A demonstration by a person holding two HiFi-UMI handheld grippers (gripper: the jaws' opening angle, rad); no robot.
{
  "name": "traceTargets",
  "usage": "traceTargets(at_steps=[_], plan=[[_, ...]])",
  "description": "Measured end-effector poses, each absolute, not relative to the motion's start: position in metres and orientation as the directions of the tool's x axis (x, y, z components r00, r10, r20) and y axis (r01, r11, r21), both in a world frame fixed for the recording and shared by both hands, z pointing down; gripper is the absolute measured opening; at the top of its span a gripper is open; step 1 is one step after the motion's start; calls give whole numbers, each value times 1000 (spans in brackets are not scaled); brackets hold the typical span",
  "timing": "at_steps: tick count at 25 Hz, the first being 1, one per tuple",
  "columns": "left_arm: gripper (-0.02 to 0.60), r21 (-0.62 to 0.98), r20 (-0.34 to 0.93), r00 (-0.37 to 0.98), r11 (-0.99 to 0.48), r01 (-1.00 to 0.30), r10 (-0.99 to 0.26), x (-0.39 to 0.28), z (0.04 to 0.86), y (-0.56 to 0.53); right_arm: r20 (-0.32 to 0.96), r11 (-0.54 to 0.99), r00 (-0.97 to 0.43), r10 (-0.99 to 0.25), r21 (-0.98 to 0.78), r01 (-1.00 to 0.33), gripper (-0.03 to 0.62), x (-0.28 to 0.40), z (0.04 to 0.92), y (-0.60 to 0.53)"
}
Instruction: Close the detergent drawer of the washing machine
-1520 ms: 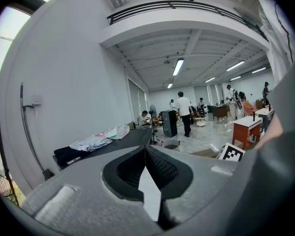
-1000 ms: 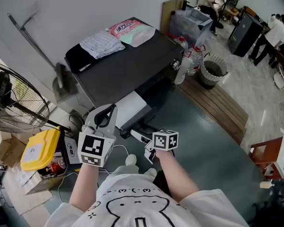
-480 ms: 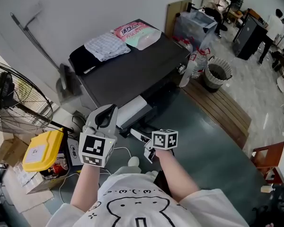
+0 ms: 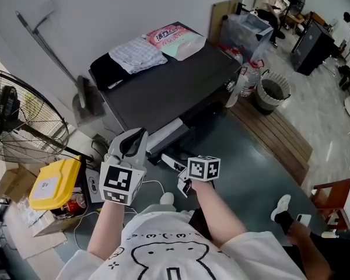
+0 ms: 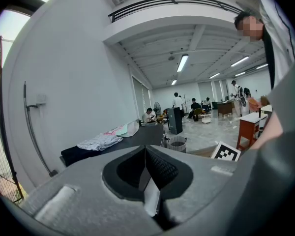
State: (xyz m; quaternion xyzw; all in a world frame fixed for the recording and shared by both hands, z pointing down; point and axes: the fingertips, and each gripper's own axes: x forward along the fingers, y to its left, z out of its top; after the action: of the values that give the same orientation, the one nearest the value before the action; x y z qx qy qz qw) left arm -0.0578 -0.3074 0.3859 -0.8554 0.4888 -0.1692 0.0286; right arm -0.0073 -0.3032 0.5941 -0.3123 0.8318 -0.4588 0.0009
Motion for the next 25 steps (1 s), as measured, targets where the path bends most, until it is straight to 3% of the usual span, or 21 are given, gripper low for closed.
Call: traceTargets(at_steps=[25], plan=[[17,-229,280,452,-516,-825,-847,-90,389,-315,298,386,-790,-535,-746,-542,366,-34,589,-337]])
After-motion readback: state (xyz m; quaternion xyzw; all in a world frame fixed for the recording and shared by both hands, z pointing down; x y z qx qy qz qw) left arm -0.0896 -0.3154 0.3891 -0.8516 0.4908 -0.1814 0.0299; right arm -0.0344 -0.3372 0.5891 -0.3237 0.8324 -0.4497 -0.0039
